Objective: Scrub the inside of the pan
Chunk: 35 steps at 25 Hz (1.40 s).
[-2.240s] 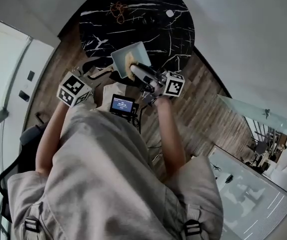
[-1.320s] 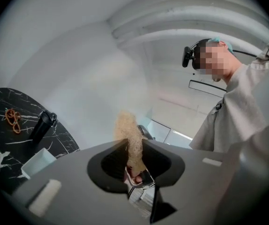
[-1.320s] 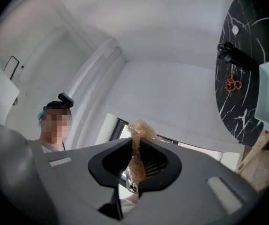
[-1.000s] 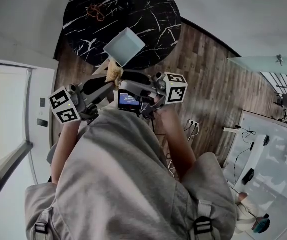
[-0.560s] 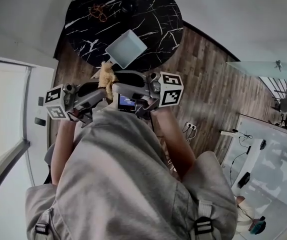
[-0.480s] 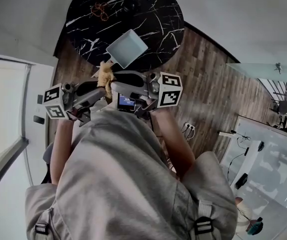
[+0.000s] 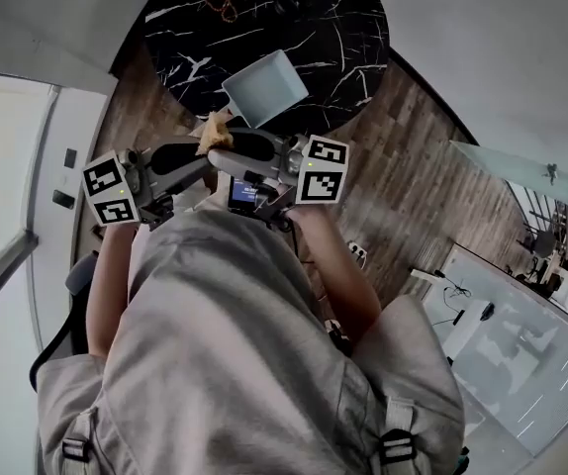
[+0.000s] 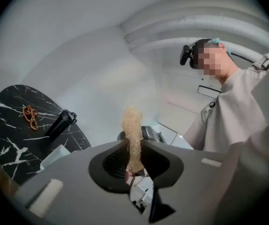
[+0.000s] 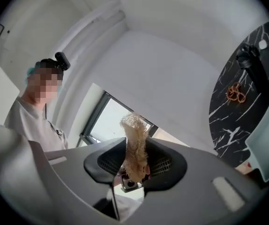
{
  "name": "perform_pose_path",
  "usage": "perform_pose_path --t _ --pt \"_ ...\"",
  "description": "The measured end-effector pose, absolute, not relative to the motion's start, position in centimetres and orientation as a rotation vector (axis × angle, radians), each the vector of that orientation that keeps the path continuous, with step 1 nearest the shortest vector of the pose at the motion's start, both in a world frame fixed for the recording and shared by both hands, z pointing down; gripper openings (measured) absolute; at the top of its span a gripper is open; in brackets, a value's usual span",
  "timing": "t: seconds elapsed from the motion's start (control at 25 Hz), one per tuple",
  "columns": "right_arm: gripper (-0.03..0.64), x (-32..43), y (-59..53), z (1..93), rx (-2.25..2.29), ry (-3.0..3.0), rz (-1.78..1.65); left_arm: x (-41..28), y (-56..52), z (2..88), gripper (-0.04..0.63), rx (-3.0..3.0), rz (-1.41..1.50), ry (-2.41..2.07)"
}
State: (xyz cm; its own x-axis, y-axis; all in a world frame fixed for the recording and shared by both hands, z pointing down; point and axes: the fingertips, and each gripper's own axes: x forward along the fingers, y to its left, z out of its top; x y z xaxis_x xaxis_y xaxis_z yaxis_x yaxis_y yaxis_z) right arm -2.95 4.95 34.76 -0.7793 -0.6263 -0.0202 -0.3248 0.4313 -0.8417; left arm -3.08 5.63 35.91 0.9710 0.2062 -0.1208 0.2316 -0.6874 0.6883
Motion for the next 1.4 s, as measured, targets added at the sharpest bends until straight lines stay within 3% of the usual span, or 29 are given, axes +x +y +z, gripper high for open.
perform_pose_path --t 0.12,0.28,0.44,0.64,0.92,1.2,1.4 --pt "0.12 -0.9 3.3 37.0 -0.943 2.373 -1.277 -2.2 3.6 38.4 0.076 2.386 0.023 0.163" --pt "0.115 8.0 0.4 46.2 -1.486 2.478 -1.346 -2.1 1.6 45.6 0.177 2.515 0.316 -0.101" --pt "0.115 17.4 -1.2 58.6 -2.084 2.622 -1.564 -4.0 0.8 55.5 0.185 2.667 0.681 -0.371" --pt "0.115 20.7 -2.4 67.2 -2.356 2.846 -1.743 -5.2 3.5 63.8 0.236 2.687 1.04 -0.355" --pt "0.112 23.8 -2.3 71.5 -2.511 2.711 -2.07 -5.1 4.0 67.5 0.228 2.614 1.207 -0.367" --pt "0.109 21.3 -3.6 71.8 -2.446 2.874 -2.05 -3.7 3.8 68.6 0.194 2.637 1.287 -0.317" --pt "0.107 16.6 -2.9 71.8 -2.205 3.06 -2.065 -2.7 4.4 68.9 0.132 2.665 1.339 -0.262"
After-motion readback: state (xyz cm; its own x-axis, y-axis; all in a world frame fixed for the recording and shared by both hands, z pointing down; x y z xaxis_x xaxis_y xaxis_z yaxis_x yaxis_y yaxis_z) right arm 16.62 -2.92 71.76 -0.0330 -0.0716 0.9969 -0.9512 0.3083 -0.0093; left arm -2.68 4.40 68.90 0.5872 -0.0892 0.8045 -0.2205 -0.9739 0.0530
